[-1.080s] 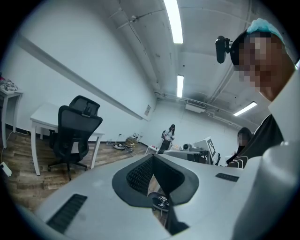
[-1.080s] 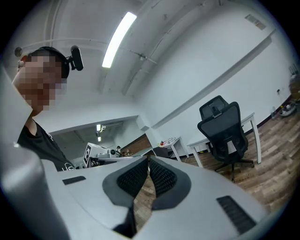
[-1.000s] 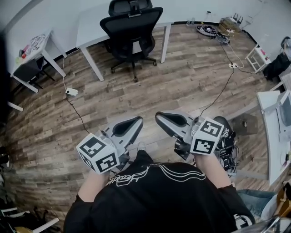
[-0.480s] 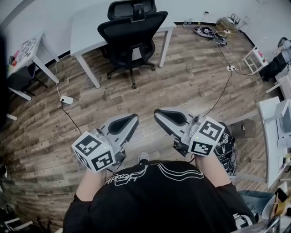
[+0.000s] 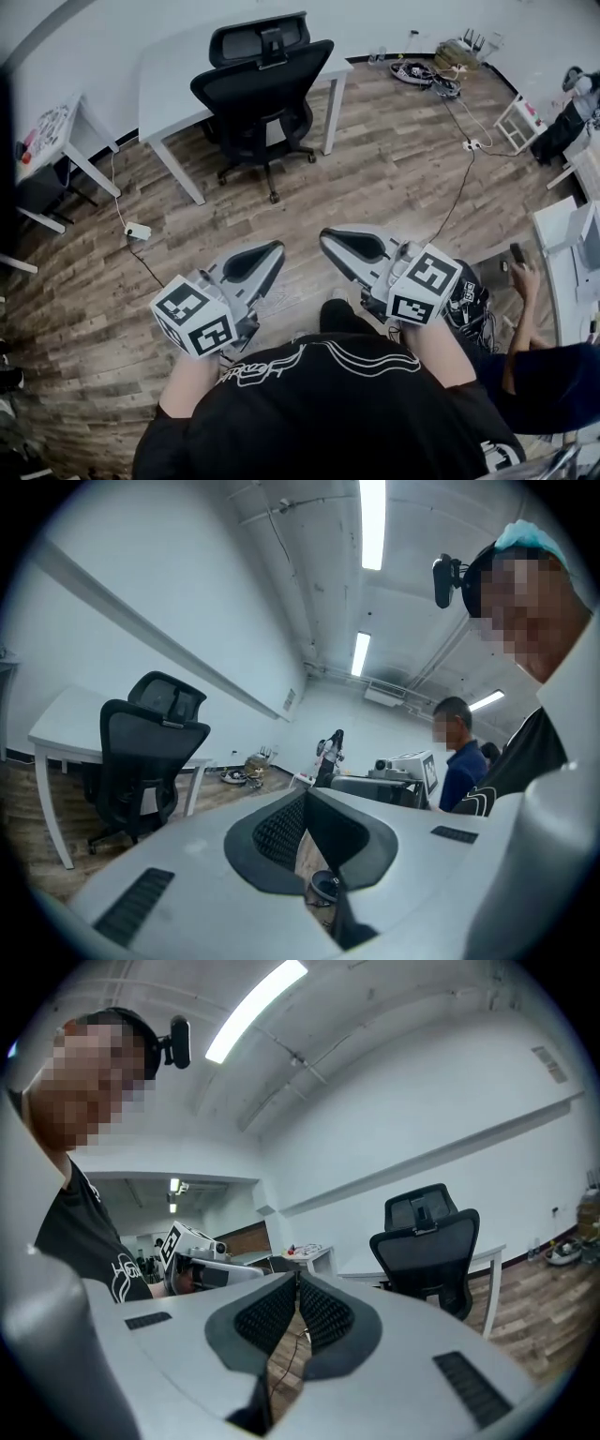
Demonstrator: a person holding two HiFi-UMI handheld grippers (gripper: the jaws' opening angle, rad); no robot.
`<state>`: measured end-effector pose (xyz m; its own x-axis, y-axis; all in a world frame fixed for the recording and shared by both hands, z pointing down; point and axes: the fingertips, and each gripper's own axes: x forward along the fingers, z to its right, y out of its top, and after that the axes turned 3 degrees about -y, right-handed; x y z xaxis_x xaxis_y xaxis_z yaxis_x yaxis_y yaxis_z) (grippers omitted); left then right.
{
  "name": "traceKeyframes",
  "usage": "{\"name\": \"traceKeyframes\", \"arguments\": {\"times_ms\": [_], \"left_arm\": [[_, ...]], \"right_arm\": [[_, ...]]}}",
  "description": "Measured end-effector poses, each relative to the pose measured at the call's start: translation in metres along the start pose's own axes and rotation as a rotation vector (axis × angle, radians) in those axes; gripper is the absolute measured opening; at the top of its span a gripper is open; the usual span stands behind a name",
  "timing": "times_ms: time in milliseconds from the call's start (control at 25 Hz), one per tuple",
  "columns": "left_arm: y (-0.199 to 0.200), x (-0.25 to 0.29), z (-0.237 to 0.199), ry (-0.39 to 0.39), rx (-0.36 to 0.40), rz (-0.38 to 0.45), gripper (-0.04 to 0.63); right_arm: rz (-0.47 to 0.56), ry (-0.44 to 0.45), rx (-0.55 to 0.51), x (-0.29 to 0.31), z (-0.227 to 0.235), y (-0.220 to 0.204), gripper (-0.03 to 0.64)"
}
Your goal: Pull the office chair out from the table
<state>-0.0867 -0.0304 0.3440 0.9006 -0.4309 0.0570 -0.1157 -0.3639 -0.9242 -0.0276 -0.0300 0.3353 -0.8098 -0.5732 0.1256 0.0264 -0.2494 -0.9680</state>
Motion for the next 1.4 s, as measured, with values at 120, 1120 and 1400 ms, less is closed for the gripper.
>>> {"name": "traceKeyframes", "arguments": {"times_ms": [120,1120,1400], "left_arm": [[0.005,0.020,-0.007,0.008,0.022,-0.016,0.006],[0.086,0.209,-0.172,0.311,0.050,0.029,0.008],[0.088,0.206,-0.222,0.408,0.123,-0.017,0.009]], "right_arm": [[0.014,0.015,-0.016,0.000,0.019,0.009,0.041],[-0.071,0.170,-0.099,0.052,0.291,0.074,0.043],[-0.087,0.156,-0.122,0.075,0.324,0.071,0.043]]}}
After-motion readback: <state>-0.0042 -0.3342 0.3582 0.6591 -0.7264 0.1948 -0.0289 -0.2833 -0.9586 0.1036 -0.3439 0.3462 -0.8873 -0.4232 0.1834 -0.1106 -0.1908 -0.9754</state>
